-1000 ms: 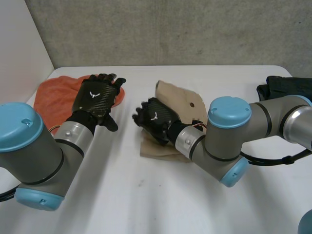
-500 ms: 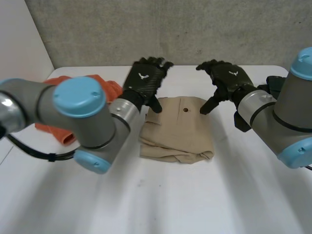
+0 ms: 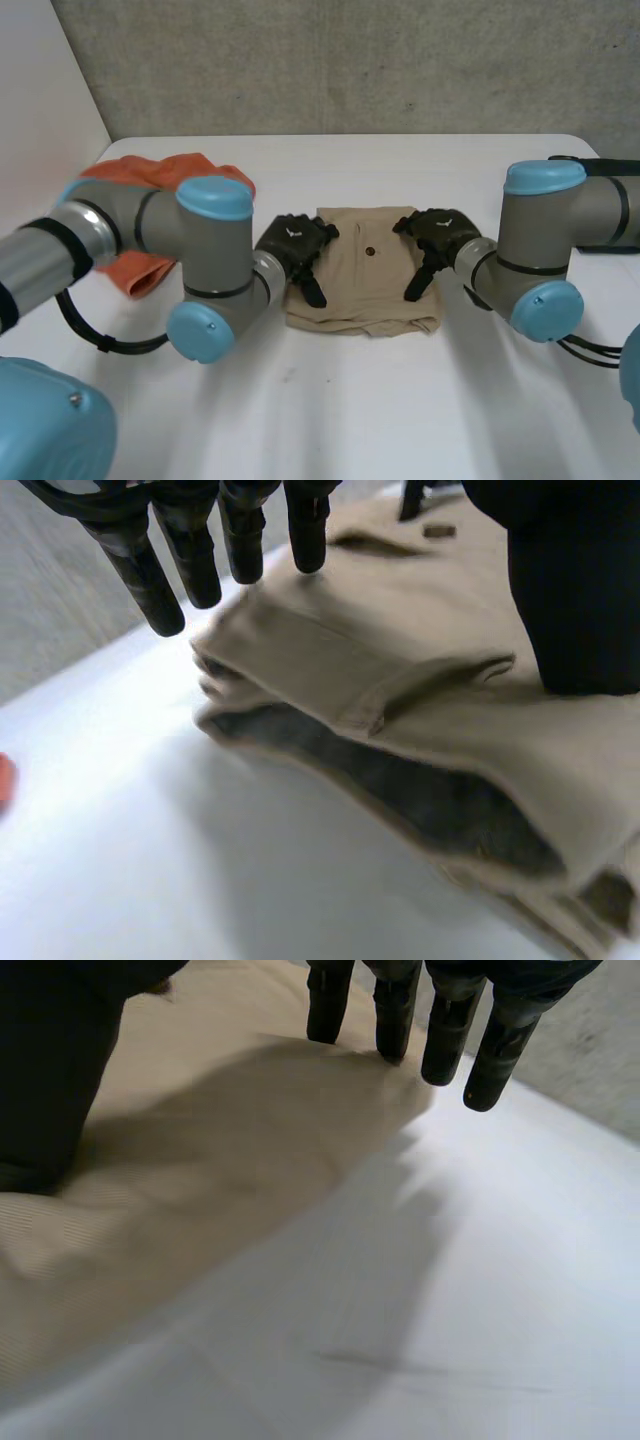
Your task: Fold the laundry.
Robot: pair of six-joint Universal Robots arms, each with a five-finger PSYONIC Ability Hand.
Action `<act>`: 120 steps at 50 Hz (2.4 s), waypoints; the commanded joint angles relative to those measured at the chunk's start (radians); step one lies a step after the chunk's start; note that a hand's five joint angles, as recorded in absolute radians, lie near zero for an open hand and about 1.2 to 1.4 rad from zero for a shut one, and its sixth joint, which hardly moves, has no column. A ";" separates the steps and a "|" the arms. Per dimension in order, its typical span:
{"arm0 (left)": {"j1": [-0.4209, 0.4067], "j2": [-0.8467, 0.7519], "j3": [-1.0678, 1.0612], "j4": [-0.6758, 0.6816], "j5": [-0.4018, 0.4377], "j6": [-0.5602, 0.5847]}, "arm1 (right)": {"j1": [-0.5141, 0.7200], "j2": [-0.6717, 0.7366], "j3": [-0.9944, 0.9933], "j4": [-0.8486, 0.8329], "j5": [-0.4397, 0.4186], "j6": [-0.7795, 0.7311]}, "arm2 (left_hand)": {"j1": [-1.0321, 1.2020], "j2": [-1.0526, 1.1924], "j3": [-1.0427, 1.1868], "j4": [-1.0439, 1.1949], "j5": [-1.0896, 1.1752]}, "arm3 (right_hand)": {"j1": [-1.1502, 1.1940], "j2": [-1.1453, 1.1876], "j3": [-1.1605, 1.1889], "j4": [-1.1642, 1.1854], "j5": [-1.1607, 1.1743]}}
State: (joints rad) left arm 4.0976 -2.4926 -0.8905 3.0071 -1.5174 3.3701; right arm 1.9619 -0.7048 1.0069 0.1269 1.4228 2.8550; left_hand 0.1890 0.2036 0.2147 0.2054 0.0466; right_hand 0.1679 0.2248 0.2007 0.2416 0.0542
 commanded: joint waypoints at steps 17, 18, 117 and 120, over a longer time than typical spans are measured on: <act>0.055 0.559 -0.297 -0.002 0.301 -0.058 | 0.118 -0.461 0.568 -0.292 0.053 -0.099 | -0.011 -0.025 -0.036 -0.027 -0.043 | 0.007 -0.050 -0.026 -0.067 -0.054; 0.058 0.572 -0.307 -0.002 0.318 -0.064 | 0.127 -0.461 0.584 -0.302 0.053 -0.092 | -0.011 -0.025 -0.036 -0.027 -0.043 | 0.007 -0.050 -0.026 -0.067 -0.054; 0.072 0.647 -0.384 0.006 0.356 -0.169 | -0.616 0.034 -0.278 -0.849 -0.593 0.204 | 0.001 -0.014 -0.025 -0.015 -0.031 | 1.228 1.172 1.196 1.155 1.168; 0.070 0.647 -0.389 0.006 0.356 -0.169 | -0.659 0.094 -0.330 -0.856 -0.662 0.205 | 0.001 -0.014 -0.025 -0.015 -0.031 | 1.228 1.172 1.196 1.155 1.168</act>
State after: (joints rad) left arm 4.1693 -1.8460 -1.2726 3.0127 -1.1608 3.2014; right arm 1.3690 -0.7088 0.7673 -0.7262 0.8564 3.0470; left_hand 0.1890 0.2024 0.2145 0.2053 0.0465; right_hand 0.9000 1.1727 1.1556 1.1868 0.8861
